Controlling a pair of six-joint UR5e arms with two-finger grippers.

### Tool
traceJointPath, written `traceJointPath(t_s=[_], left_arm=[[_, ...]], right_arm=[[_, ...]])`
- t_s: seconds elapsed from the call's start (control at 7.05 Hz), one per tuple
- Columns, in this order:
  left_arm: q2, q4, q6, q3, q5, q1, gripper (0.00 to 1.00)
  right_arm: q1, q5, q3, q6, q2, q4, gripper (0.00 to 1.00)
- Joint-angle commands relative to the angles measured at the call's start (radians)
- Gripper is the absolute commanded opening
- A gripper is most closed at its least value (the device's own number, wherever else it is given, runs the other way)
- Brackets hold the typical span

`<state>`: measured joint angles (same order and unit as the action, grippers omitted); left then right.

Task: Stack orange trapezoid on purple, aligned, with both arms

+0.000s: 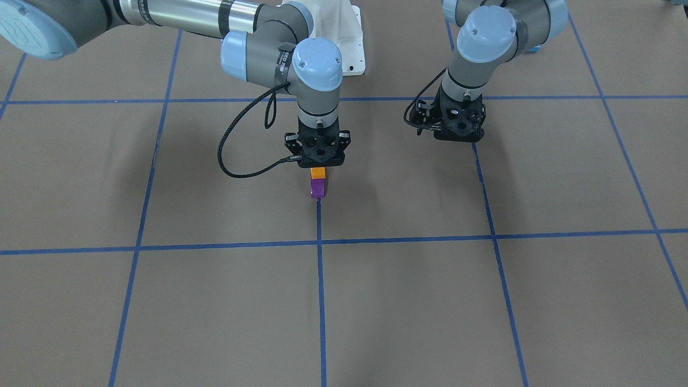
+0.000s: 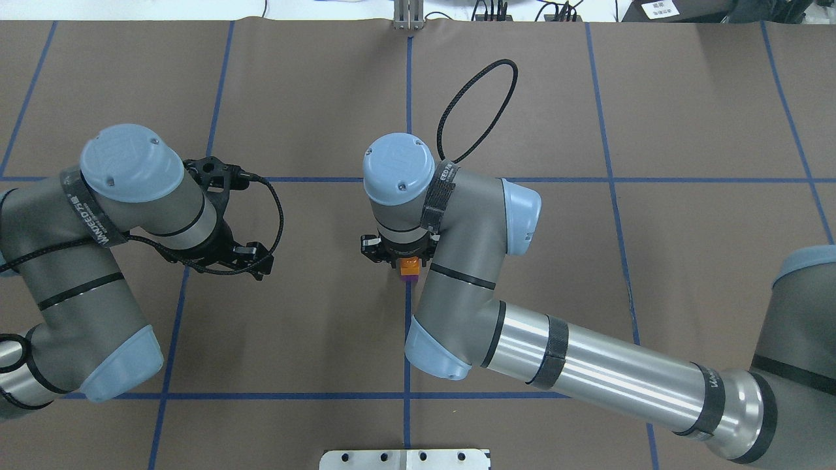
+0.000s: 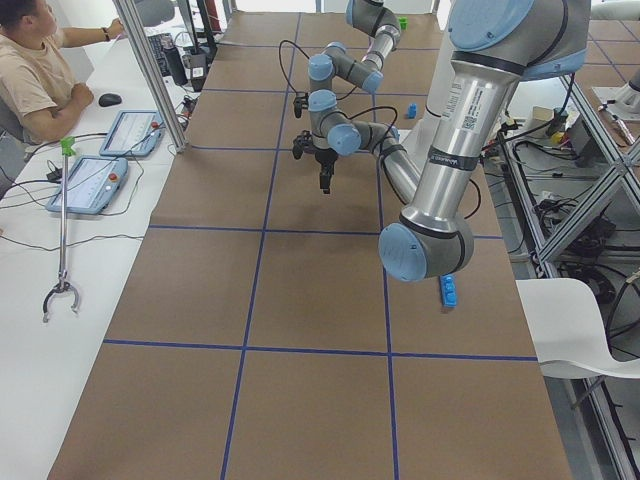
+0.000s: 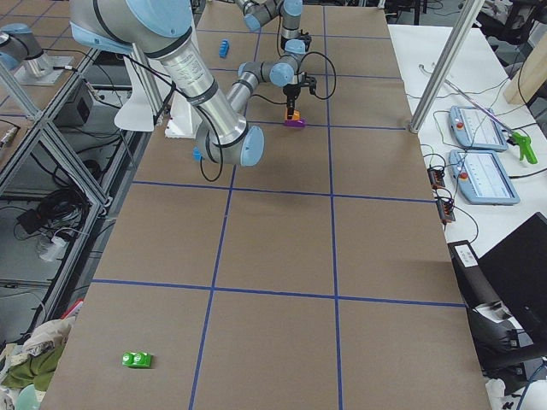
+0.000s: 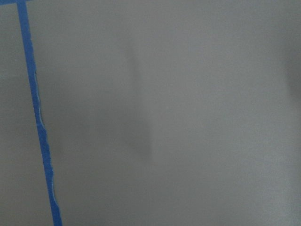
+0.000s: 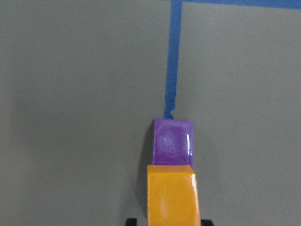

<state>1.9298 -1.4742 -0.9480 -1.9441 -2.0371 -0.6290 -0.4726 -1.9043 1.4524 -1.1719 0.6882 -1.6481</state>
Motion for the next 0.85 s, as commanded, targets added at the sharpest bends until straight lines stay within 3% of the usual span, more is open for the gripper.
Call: traceJointPath(t_s=[0.0, 0.28, 0.43, 0.57, 0.71], left_arm=[[0.0, 0.0, 0.0, -0.002, 0.0, -0.001, 1.0], [-0.015, 0.0, 0.014, -0.028, -0.002, -0.03, 1.0], [-0.059, 0.0, 0.018, -0.065, -0.011, -0.058, 1.0], [-0.133, -0.002, 0.097, -0.125, -0.011, -0.093, 1.0], [-0.212, -0.008, 0.188, -0.172, -0.02, -0.163, 1.0]], right_arm=[[-0.023, -0.013, 0.02, -0.002, -0.007, -0.013, 1.0], [-0.134, -0.143, 0.195, -0.003, 0.109, -0.074, 1.0], [-0.2, -0.175, 0.342, 0.014, 0.252, -0.082, 1.0], [-0.286, -0.235, 0.429, 0.058, 0.396, -0.075, 1.0], [-0.375, -0.281, 0.474, 0.23, 0.515, -0.072, 1.0]])
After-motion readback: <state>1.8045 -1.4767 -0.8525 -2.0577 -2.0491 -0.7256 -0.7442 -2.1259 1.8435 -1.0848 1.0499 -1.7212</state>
